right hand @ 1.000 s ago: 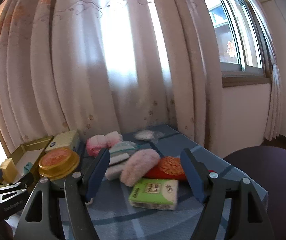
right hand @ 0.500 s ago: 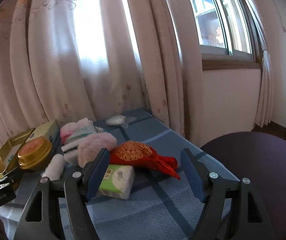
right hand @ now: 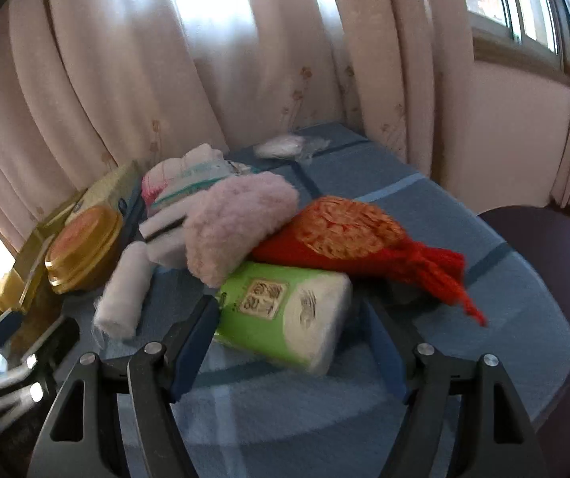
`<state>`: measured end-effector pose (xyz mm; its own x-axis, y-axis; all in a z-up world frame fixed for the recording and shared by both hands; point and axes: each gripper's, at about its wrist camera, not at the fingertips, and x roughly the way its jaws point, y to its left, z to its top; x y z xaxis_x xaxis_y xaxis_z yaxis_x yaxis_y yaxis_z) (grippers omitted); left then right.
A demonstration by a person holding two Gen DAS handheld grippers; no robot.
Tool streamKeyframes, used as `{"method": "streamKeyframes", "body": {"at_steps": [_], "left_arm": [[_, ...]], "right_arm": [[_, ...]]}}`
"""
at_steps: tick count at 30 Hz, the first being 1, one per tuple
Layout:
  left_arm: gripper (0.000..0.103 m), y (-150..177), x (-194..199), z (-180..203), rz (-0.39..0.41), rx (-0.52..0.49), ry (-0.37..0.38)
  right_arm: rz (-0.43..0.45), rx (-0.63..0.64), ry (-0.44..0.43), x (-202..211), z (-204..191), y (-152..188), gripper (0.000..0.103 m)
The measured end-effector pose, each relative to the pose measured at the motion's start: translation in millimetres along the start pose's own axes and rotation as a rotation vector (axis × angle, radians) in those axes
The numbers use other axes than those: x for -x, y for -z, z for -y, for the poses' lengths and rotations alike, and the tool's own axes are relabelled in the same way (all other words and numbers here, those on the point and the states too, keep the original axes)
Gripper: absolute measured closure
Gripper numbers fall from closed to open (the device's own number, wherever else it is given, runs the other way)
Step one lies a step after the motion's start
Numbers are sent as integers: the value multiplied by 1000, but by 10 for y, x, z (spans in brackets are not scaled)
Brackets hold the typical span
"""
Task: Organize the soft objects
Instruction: 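Move both tools back toward the white gauze roll and green tissue pack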
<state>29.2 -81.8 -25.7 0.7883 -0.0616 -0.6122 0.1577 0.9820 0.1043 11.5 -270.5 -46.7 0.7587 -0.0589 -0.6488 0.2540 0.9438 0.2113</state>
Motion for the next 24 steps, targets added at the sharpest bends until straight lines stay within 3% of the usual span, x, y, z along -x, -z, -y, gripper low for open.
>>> {"method": "streamKeyframes", "body": {"at_steps": [4, 14, 24], "left_arm": [[4, -21, -2, 3, -1, -3, 1], [4, -34, -66, -30, -29, 24, 27], [5, -34, -118, -31, -41, 32, 33]], "right_arm": [[-16, 31, 17, -43, -94, -81, 28], [-23, -3, -90, 18, -3, -70, 28], [-75, 132, -90, -191, -213, -148, 24]]}}
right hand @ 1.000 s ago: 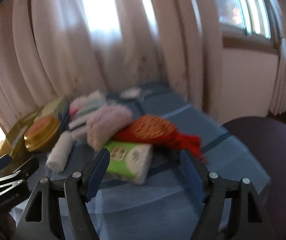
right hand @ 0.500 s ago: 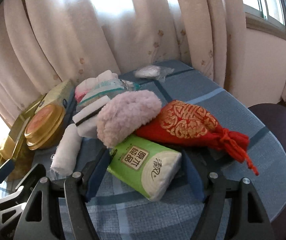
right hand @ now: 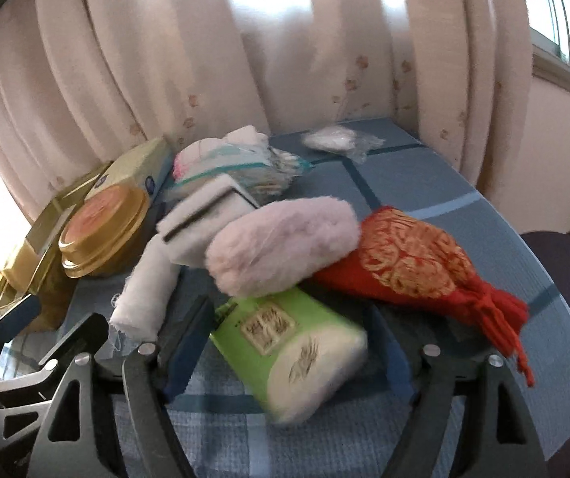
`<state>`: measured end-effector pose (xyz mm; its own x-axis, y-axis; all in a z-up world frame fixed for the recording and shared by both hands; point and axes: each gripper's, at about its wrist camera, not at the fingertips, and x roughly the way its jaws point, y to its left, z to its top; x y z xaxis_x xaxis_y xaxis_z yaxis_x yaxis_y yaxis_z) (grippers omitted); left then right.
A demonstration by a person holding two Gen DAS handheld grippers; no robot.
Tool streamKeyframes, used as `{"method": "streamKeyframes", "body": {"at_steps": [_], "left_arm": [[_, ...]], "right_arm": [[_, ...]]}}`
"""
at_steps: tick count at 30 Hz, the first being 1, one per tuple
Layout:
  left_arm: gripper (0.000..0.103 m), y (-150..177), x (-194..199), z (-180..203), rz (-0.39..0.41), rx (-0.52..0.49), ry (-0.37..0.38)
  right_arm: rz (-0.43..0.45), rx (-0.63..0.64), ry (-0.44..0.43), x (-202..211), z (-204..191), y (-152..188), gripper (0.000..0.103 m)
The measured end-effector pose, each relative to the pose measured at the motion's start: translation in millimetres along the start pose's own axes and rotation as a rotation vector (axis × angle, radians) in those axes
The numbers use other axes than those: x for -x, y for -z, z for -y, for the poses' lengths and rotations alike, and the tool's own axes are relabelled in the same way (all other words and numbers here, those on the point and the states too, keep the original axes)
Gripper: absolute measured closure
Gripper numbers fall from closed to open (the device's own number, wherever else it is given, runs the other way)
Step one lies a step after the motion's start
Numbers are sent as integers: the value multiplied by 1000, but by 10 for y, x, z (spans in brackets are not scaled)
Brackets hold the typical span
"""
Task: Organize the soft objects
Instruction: 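Move both tools back toward the white gauze roll and green tissue pack, then grasp the white gauze roll with the left tool while the right tool grasps the green tissue pack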
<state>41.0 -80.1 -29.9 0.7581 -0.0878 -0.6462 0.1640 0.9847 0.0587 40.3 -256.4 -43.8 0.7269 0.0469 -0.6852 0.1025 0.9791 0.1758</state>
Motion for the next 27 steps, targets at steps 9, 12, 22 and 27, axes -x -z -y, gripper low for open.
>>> {"method": "streamKeyframes", "body": {"at_steps": [9, 12, 22, 27], "left_arm": [[5, -4, -42, -31, -8, 9, 4], [5, -3, -38, -44, -10, 13, 12], [12, -139, -130, 167, -18, -7, 71], [33, -194, -406, 331, -110, -4, 81]], "right_arm": [[-48, 14, -139, 46, 29, 49, 51], [-31, 0, -207, 169, 50, 131, 62], [211, 38, -179, 758, 110, 348, 64], [282, -10, -112, 853, 259, 308, 64]]}}
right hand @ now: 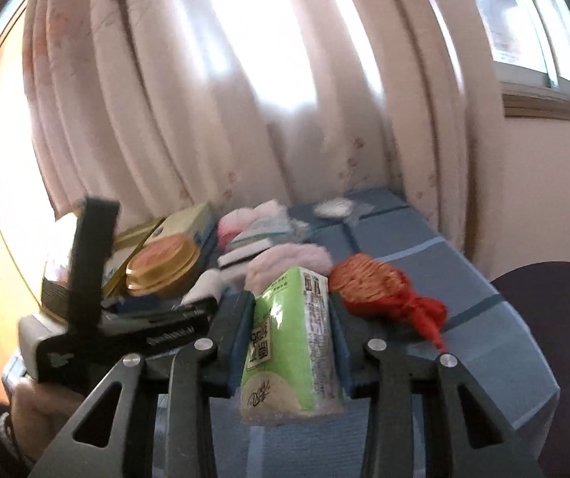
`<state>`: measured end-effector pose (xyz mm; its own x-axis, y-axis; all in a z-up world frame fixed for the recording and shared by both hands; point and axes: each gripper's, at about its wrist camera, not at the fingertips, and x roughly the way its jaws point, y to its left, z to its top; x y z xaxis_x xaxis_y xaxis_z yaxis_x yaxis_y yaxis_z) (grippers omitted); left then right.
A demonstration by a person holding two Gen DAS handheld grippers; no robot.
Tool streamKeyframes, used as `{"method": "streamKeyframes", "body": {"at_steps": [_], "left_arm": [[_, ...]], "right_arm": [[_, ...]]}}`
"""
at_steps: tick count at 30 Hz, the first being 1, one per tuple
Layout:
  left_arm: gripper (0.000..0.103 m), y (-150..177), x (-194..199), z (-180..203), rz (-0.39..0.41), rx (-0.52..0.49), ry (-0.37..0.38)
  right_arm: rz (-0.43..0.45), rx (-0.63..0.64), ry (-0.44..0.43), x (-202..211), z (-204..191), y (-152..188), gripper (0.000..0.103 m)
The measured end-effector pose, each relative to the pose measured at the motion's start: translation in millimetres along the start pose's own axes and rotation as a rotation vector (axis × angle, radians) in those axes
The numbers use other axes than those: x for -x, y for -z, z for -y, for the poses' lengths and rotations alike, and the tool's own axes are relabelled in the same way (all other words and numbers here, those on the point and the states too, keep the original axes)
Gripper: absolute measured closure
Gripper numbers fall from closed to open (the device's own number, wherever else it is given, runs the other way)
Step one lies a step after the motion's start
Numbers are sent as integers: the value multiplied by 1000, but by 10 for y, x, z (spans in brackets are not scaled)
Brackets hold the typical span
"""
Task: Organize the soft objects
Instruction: 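Grasp the white gauze roll with the left tool while the right tool grasps the green tissue pack, then carry the gauze roll and tissue pack over the gold tin tray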
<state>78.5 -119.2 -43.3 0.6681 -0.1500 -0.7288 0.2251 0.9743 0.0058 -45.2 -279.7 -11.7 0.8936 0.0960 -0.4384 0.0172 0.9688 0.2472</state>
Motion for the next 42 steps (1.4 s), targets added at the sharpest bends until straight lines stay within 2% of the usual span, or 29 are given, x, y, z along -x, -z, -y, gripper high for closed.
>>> {"method": "streamKeyframes", "body": {"at_steps": [3, 5, 8, 14, 24, 32, 42], "left_arm": [[40, 14, -157, 43, -66, 13, 27], [44, -16, -152, 78, -61, 8, 39], [73, -12, -144, 108, -60, -9, 47], [73, 16, -96, 63, -41, -6, 100], [73, 89, 265, -45, 83, -42, 51], [73, 62, 557, -453, 184, -6, 2], [73, 53, 735, -969, 248, 57, -61]], "right_arm": [[5, -12, 8, -2, 59, -8, 64], [-3, -22, 10, -21, 78, 0, 64], [-12, -35, 9, -13, 100, 14, 64], [-9, -38, 9, 4, 36, 8, 64], [28, -20, 6, -21, -202, -121, 64], [70, 9, -19, -106, -526, -160, 64], [146, 89, -65, -173, -1089, -285, 64]]}}
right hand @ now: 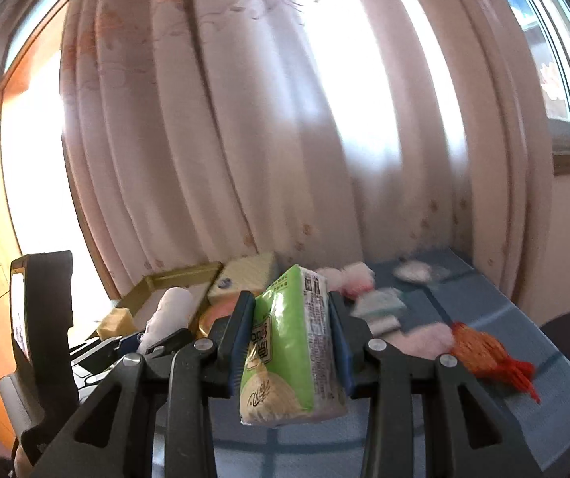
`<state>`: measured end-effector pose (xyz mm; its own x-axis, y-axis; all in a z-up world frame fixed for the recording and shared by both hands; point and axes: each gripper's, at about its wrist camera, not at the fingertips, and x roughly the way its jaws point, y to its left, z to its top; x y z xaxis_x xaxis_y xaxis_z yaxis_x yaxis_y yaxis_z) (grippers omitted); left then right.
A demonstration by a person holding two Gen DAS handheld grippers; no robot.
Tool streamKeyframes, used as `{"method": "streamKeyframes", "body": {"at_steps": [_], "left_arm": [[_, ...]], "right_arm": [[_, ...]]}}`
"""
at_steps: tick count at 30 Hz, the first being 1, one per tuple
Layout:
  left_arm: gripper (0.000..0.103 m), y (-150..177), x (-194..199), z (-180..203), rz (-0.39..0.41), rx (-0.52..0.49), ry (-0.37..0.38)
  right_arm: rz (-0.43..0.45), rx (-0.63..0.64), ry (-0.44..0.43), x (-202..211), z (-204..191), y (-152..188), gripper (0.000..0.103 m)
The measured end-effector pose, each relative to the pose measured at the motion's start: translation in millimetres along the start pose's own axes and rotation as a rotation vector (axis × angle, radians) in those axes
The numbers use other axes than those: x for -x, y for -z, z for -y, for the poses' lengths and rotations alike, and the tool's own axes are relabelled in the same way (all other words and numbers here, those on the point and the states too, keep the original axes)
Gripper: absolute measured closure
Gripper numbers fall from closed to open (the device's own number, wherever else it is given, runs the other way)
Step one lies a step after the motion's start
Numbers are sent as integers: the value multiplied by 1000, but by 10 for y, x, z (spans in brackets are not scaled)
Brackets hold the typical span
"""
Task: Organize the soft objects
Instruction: 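Carry the gauze roll and tissue pack over the gold tin tray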
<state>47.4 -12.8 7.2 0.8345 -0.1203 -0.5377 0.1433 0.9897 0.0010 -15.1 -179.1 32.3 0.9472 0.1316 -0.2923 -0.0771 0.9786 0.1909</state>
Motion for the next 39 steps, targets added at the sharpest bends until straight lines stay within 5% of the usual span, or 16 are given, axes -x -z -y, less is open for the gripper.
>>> {"method": "streamKeyframes", "body": {"at_steps": [16, 27, 39], "left_arm": [[73, -32, -48, -747, 81, 61, -138], [73, -14, -254, -1142, 98, 81, -220], [73, -70, -453, -1259, 90, 97, -222]], "right_arm": [[107, 99, 1, -589, -683, 19, 64], [85, 169, -25, -1017, -1036, 198, 64], [47, 158, -33, -1220, -1136, 186, 64]]}}
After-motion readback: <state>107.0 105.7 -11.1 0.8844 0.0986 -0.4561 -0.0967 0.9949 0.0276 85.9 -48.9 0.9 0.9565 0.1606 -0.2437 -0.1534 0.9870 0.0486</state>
